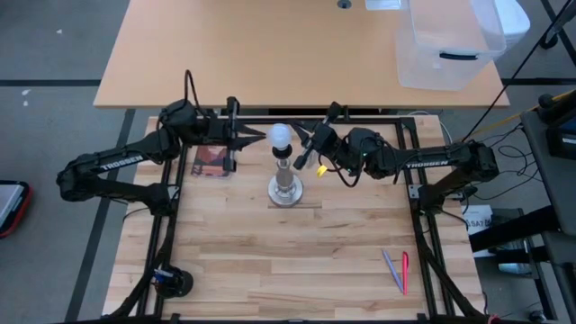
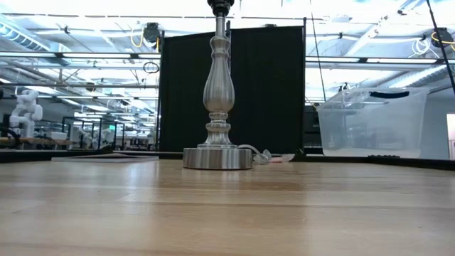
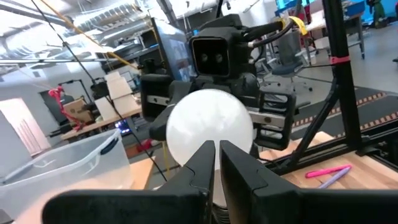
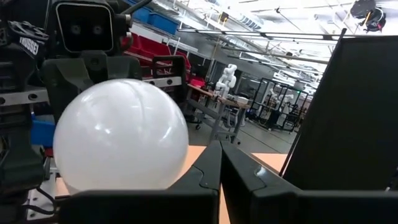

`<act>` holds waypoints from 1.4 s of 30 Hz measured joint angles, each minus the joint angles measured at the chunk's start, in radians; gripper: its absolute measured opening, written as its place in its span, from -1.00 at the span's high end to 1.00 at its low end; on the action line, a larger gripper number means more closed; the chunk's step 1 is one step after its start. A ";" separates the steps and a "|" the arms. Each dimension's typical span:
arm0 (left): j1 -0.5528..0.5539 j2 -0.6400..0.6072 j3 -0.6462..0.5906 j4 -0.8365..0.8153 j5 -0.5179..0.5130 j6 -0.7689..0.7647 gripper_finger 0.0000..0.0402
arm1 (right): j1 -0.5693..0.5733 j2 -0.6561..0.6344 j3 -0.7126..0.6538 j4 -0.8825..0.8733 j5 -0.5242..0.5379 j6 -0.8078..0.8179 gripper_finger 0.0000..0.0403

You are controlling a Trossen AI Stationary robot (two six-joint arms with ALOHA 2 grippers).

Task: Screw lightbulb
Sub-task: Insert the white lightbulb into the silver lamp

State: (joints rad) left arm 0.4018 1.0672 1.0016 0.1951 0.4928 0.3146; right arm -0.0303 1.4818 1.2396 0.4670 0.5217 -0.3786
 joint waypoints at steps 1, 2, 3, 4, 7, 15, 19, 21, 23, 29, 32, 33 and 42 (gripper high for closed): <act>0.000 0.002 0.000 0.001 0.009 -0.002 0.85 | 0.000 0.000 0.000 -0.001 0.000 0.000 1.00; -0.001 0.007 0.000 0.003 0.018 -0.004 0.85 | 0.000 0.000 0.000 -0.001 0.000 0.000 1.00; -0.001 0.011 0.000 0.003 0.026 -0.009 0.85 | 0.000 0.000 0.000 -0.001 0.000 0.000 1.00; 0.000 0.014 0.000 0.000 0.032 -0.013 0.85 | 0.000 0.000 0.000 -0.001 0.002 0.000 1.00; 0.007 0.024 0.000 0.001 0.054 -0.015 0.85 | 0.000 0.000 0.000 -0.001 0.003 0.000 1.00; 0.010 0.026 0.000 0.013 0.109 -0.017 0.85 | 0.000 0.000 0.000 -0.001 0.004 0.000 1.00; 0.010 0.027 0.000 0.017 0.109 -0.018 0.85 | 0.001 0.000 0.000 -0.002 0.003 0.003 1.00; 0.010 0.033 0.000 0.022 0.109 -0.018 0.85 | 0.004 0.000 0.000 -0.006 0.003 0.008 1.00; 0.010 0.036 0.000 0.018 0.109 -0.019 0.85 | 0.010 0.000 0.000 -0.006 0.003 0.007 1.00; 0.013 0.039 0.000 0.034 0.108 -0.022 0.85 | 0.034 0.000 0.000 -0.006 0.014 0.000 1.00; 0.022 0.040 0.000 0.036 0.108 -0.035 0.85 | 0.038 0.000 0.000 -0.005 0.019 -0.001 1.00; 0.024 0.039 0.000 0.038 0.108 -0.037 0.85 | 0.039 0.000 0.000 -0.005 0.019 0.000 1.00; 0.026 0.040 0.000 0.045 0.101 -0.043 0.85 | 0.059 -0.001 0.000 -0.010 0.065 -0.007 1.00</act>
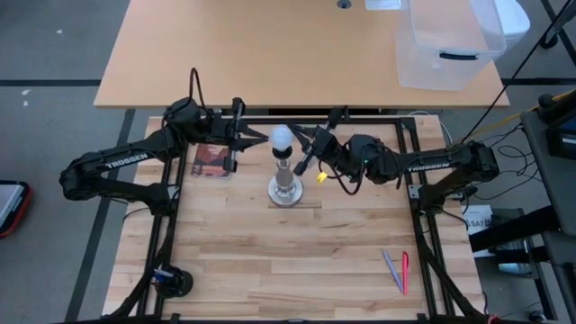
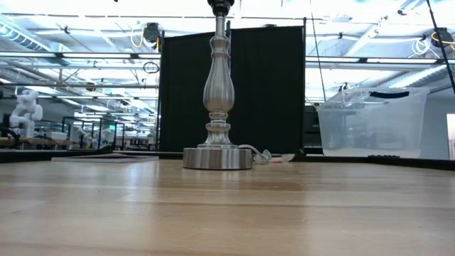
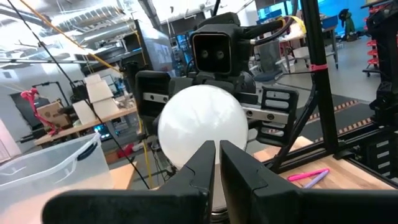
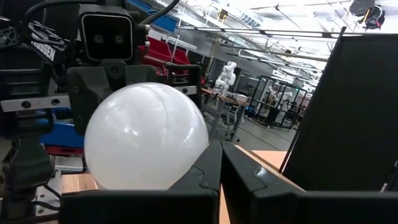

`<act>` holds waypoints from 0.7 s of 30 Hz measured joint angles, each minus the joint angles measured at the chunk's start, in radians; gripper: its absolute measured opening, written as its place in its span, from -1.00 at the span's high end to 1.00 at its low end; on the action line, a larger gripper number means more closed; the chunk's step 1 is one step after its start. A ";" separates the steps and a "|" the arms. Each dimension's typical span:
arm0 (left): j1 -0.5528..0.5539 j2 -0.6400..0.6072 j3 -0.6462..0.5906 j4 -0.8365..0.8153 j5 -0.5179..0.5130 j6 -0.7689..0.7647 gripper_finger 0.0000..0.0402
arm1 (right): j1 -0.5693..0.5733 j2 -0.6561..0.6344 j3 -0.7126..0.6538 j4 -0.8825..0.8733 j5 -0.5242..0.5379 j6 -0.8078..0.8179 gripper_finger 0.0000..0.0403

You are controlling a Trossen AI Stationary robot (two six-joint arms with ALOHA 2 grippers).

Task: Screw lightbulb
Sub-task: Insert the white lightbulb into the silver lamp

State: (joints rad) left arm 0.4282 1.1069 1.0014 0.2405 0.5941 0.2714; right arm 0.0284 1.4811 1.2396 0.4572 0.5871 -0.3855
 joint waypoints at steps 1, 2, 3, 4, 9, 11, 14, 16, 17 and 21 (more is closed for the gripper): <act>0.000 0.000 0.000 0.000 0.000 0.000 0.85 | 0.002 0.000 0.000 0.000 0.000 0.000 1.00; 0.001 0.000 0.000 0.001 -0.001 0.000 0.85 | 0.003 0.000 0.000 -0.002 0.000 0.002 1.00; 0.003 0.000 0.000 0.001 -0.002 0.000 0.85 | 0.003 0.000 0.000 -0.003 0.003 0.003 1.00; 0.006 0.000 0.000 0.001 -0.005 0.000 0.85 | 0.005 0.000 0.000 -0.004 0.011 0.003 1.00; 0.019 0.001 0.000 0.001 -0.013 -0.001 0.85 | 0.013 0.000 0.000 -0.008 0.018 0.003 1.00; 0.022 0.012 0.000 0.011 -0.013 -0.005 0.85 | 0.014 0.000 0.000 -0.009 0.022 0.004 1.00; 0.027 0.023 0.000 0.020 -0.023 -0.009 0.85 | 0.014 0.000 0.000 -0.012 0.038 0.007 1.00; 0.030 0.036 0.000 0.030 -0.025 -0.011 0.85 | 0.019 0.000 0.000 -0.018 0.065 0.008 1.00; 0.031 0.040 0.000 0.029 -0.028 -0.014 0.85 | 0.021 0.000 0.000 -0.018 0.069 0.007 1.00; 0.053 0.048 -0.001 0.033 -0.038 -0.027 0.85 | 0.035 0.002 0.000 -0.027 0.067 0.004 1.00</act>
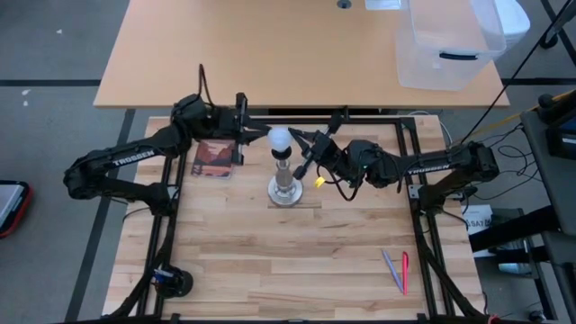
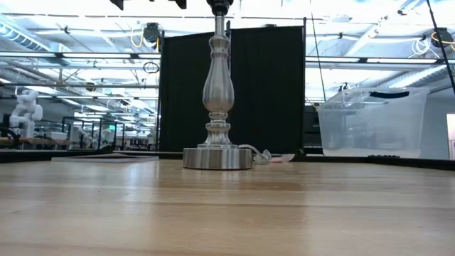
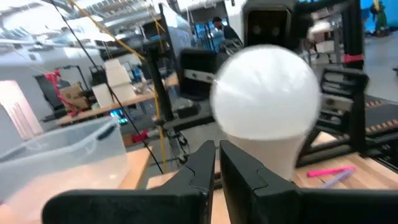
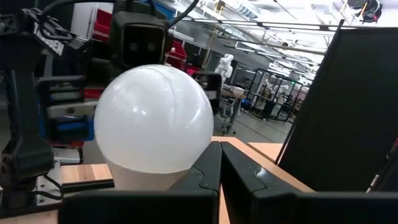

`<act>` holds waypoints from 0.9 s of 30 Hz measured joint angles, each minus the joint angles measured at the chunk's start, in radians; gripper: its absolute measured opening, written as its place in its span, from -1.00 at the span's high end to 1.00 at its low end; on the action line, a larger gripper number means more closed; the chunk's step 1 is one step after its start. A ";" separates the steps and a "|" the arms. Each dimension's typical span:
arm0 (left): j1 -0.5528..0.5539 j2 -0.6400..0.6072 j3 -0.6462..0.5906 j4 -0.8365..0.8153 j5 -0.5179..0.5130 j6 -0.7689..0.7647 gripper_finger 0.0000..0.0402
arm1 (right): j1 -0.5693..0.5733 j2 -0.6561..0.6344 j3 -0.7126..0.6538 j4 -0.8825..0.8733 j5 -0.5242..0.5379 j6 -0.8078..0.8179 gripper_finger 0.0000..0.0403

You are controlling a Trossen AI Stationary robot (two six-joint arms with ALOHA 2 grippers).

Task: Screw lightbulb
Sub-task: Insert the white lightbulb into the silver lamp

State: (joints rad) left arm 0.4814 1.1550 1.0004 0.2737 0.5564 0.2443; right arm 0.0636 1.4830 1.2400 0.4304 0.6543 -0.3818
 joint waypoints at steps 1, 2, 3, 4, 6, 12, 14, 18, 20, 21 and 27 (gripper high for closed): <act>0.006 -0.002 0.000 0.006 0.000 -0.001 0.85 | 0.003 0.000 0.000 0.000 0.001 0.000 1.00; 0.011 -0.003 0.000 0.010 0.000 -0.003 0.85 | 0.005 0.000 0.000 0.001 0.002 0.000 1.00; 0.014 -0.003 0.000 0.009 0.000 -0.004 0.85 | 0.006 0.000 0.000 0.001 0.002 0.000 1.00; 0.018 -0.003 0.000 0.007 0.000 -0.006 0.85 | 0.007 0.000 0.000 0.001 0.003 0.000 1.00; 0.020 -0.002 0.000 0.000 0.000 -0.010 0.85 | 0.010 0.000 0.000 0.001 0.011 0.001 1.00; 0.021 -0.004 0.000 -0.016 -0.040 -0.010 0.85 | 0.024 0.000 0.000 0.004 0.081 -0.024 1.00; 0.020 -0.017 0.000 -0.026 -0.040 -0.006 0.85 | 0.024 0.000 0.000 0.005 0.084 -0.027 1.00; 0.018 -0.044 0.000 -0.043 -0.009 -0.004 0.85 | 0.024 0.000 0.000 0.009 0.114 -0.036 1.00; 0.008 -0.056 0.000 -0.063 0.002 -0.001 0.85 | 0.022 0.000 0.000 0.016 0.129 -0.048 1.00; 0.002 -0.063 0.000 -0.064 0.008 0.001 0.85 | 0.020 0.000 0.000 0.020 0.130 -0.053 1.00; -0.066 -0.069 0.001 -0.071 0.031 0.043 0.85 | 0.003 0.000 0.000 0.064 0.125 -0.083 1.00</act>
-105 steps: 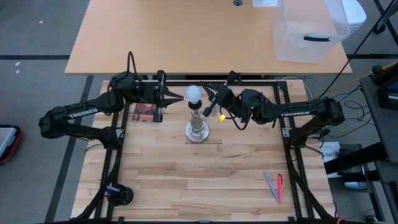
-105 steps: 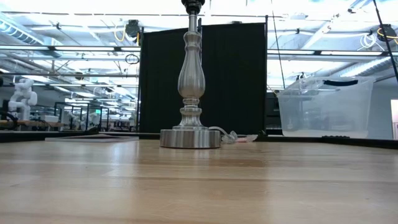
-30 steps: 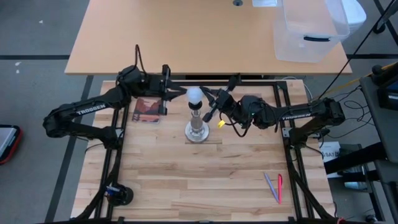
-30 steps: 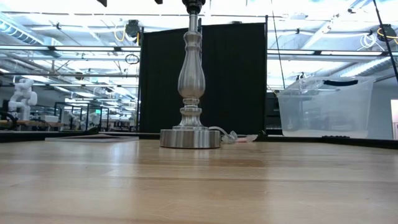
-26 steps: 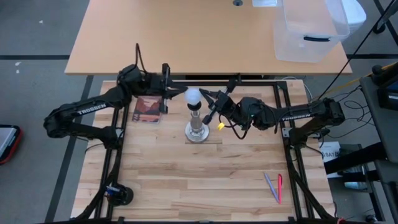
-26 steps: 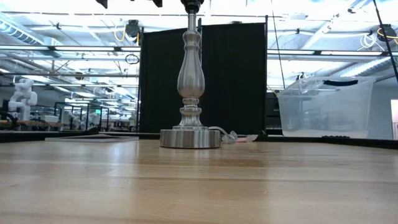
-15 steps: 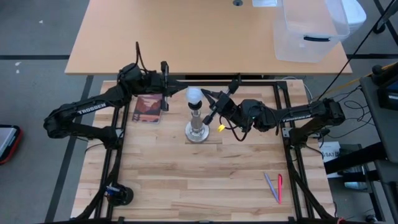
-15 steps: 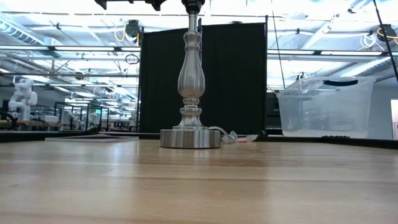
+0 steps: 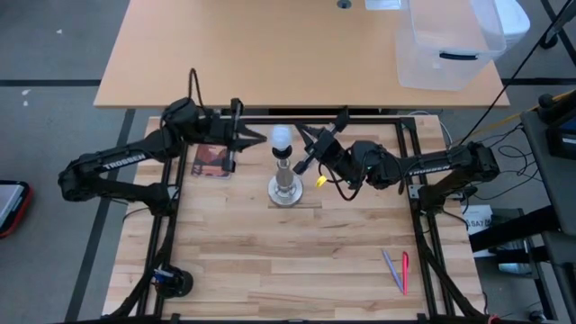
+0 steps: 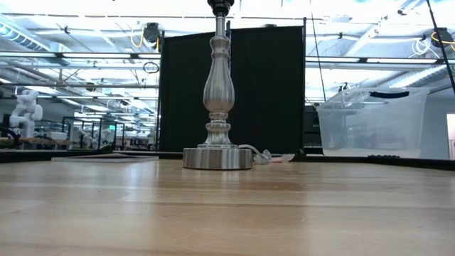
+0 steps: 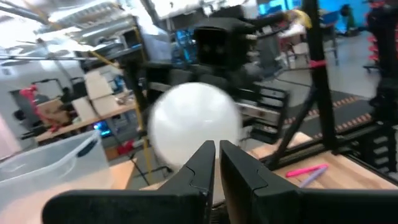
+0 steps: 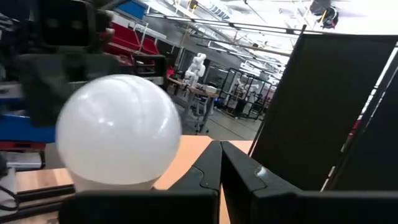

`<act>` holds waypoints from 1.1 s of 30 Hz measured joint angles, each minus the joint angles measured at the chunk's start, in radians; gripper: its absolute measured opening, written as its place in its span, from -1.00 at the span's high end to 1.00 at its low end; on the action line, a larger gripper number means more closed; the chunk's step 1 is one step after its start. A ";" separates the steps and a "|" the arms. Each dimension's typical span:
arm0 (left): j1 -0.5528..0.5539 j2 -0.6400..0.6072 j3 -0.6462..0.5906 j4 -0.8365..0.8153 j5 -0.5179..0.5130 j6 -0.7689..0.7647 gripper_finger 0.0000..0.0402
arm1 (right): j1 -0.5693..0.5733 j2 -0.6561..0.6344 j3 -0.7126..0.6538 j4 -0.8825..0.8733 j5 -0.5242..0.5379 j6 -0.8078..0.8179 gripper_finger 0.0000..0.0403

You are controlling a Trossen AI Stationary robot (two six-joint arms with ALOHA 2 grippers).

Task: Screw lightbulb
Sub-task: Insert the white lightbulb into the silver lamp

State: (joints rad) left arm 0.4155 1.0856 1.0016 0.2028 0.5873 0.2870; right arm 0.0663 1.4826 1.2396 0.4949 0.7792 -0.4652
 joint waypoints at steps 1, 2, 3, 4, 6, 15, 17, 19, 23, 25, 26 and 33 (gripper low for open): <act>-0.012 0.000 0.000 -0.001 0.000 0.010 0.85 | -0.004 0.000 0.000 0.002 -0.004 0.000 1.00; -0.022 0.000 0.000 0.001 0.000 0.017 0.85 | -0.009 0.000 0.000 0.002 -0.018 0.000 1.00; -0.030 -0.001 0.000 0.003 0.000 0.023 0.85 | -0.014 0.000 0.000 0.003 -0.033 0.003 1.00; -0.038 -0.001 0.000 0.005 0.000 0.034 0.85 | -0.017 0.000 0.000 0.004 -0.050 0.004 1.00; -0.050 -0.001 0.000 0.007 0.000 0.037 0.85 | -0.023 0.000 0.000 0.007 -0.074 0.005 1.00; -0.065 0.050 0.000 0.049 -0.012 0.038 0.85 | -0.048 0.000 0.000 0.014 -0.151 0.035 1.00; -0.065 0.061 0.000 0.062 -0.022 0.038 0.85 | -0.053 0.000 0.000 0.014 -0.151 0.035 1.00; -0.062 0.065 0.000 0.071 -0.021 0.037 0.85 | -0.053 0.000 0.000 0.014 -0.152 0.035 1.00; -0.058 0.066 0.000 0.077 -0.024 0.037 0.85 | -0.052 0.000 0.000 0.004 -0.157 0.035 1.00; -0.050 0.066 0.000 0.076 -0.024 0.035 0.85 | -0.052 0.000 0.000 0.001 -0.160 0.035 1.00; -0.045 0.066 0.000 0.075 -0.023 0.033 0.85 | -0.051 0.000 0.000 0.000 -0.159 0.035 1.00; -0.024 0.066 0.000 0.059 -0.013 0.028 0.85 | -0.035 -0.002 0.000 -0.008 -0.148 0.038 1.00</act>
State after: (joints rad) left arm 0.3911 1.1519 1.0016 0.2623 0.5738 0.3153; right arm 0.0315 1.4807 1.2396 0.4865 0.6309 -0.4274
